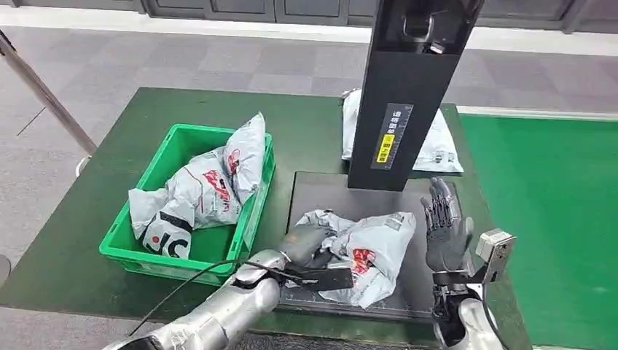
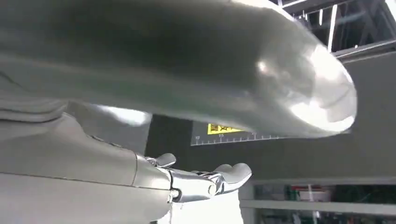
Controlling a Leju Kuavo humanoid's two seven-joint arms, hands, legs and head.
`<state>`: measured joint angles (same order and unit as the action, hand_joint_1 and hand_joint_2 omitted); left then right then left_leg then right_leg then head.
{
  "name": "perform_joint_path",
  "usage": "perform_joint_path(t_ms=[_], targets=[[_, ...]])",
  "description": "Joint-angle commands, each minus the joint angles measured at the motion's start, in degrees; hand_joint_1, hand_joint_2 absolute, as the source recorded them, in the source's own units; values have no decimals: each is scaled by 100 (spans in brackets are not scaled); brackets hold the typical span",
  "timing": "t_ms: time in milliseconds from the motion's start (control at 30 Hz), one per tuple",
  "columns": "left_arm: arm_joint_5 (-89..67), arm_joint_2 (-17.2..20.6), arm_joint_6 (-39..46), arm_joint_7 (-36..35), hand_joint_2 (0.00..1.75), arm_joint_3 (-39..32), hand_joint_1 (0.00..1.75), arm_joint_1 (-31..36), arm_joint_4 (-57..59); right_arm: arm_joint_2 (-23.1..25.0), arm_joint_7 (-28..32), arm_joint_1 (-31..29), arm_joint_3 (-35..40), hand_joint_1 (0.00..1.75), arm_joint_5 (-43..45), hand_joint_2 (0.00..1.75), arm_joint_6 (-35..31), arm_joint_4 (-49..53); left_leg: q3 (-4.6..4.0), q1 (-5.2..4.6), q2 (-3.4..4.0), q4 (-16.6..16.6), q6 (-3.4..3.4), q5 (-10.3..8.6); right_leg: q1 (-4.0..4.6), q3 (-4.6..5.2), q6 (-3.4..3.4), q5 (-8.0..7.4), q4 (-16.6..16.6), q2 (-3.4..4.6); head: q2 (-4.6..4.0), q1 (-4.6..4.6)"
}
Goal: Moved the parcel from conveyor to table for the left to box.
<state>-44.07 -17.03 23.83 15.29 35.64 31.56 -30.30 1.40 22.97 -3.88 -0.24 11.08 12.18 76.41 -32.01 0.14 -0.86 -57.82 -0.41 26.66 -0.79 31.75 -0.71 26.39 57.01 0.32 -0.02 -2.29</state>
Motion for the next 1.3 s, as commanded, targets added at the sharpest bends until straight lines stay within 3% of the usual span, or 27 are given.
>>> perform_joint_path(t_ms=[33,100,133,267,367,533,633,700,733,800,833,900,1033,1100,1133,1167,1300], targets=[[65,937,1304,329,175,-1386,175,-682,-3669,149,17,89,-334,0,204,0,-84,-118,-47,2,19,0,-5,-18,2,53,11,-14,5,6,0,0],[-104,1096,1596,334,175,-1623,175,-694,-4174,131,73,78,-321,0,243,0,-69,-154,-69,4,11,-3,-2,-27,4,69,10,-17,8,3,0,0],[-870,833,1617,483,175,-2587,175,-913,-4711,137,106,109,-332,0,264,0,-65,-133,-75,5,22,-3,-3,-25,6,75,12,-19,10,12,0,0],[-1098,773,1617,1023,175,-3714,175,-1351,-5358,65,162,339,-308,0,287,0,-46,20,-74,3,42,5,-4,-20,4,86,16,-23,7,31,0,0],[-921,452,1617,1781,175,-4537,175,-1604,-5442,-2,183,404,-286,0,290,0,-37,116,-65,5,43,10,-3,-16,6,75,16,-20,-1,33,0,0],[-1106,-93,1617,2471,175,-5468,175,-1588,-5402,-83,163,412,-216,0,349,0,-101,38,-77,-1,32,10,-3,-21,0,86,13,-19,0,24,0,0],[-1557,-227,1617,2418,175,-5772,175,-1674,-5473,-67,172,489,-164,0,363,0,-121,93,-81,3,34,7,-2,-18,3,85,11,-18,-2,24,0,-2],[-2705,-272,1617,1932,175,-6066,175,-1691,-5567,-31,156,539,-127,0,350,0,-153,173,-80,3,36,14,-3,-22,4,85,14,-21,-10,21,0,0],[-2905,-115,1617,1468,175,-5925,175,-1699,-5309,-6,140,547,-116,0,336,0,-171,196,-80,2,31,7,-4,-18,2,85,13,-16,0,20,0,0],[-3949,498,1617,-112,175,-5372,175,-1539,-4252,2,84,538,-78,0,272,0,-200,219,-73,2,38,20,-7,-23,3,81,17,-21,-11,24,0,0],[-4537,1052,1258,-1362,175,-4789,175,-1215,-3179,-20,46,463,-40,0,238,0,-165,162,-70,-4,19,21,-6,-27,-3,75,15,-18,-8,9,0,0],[-4257,1405,1617,-1758,175,-4302,175,-882,-2375,-19,36,371,-50,0,233,0,-157,69,-72,-3,-5,25,-9,-37,-3,73,18,-19,-8,-15,0,-2],[-4236,1431,1617,-1815,175,-4223,175,-882,-2378,-22,36,366,-57,0,232,0,-158,54,-92,8,17,8,-15,-36,9,101,22,-27,2,4,0,-2],[-3935,1506,1083,-1907,175,-4077,175,-766,-2169,-43,35,324,-42,0,224,0,-144,15,-92,8,16,12,-19,-39,11,102,29,-30,3,3,0,-2],[-3939,1606,485,-2049,175,-3968,73,-434,-1485,-70,17,195,-16,0,213,0,-105,-114,-91,5,9,7,-18,-37,7,101,25,-24,10,-2,0,0],[-3725,1618,554,-1880,175,-3983,0,-246,-1099,-76,13,115,-1,0,206,0,-94,-200,-91,6,9,14,-17,-43,9,98,26,-29,2,-7,0,0],[-3435,1764,601,-1597,175,-3908,0,381,223,-182,-77,-164,53,0,254,0,-13,-424,-97,7,11,21,-19,-59,9,103,30,-45,-3,-6,0,2]])
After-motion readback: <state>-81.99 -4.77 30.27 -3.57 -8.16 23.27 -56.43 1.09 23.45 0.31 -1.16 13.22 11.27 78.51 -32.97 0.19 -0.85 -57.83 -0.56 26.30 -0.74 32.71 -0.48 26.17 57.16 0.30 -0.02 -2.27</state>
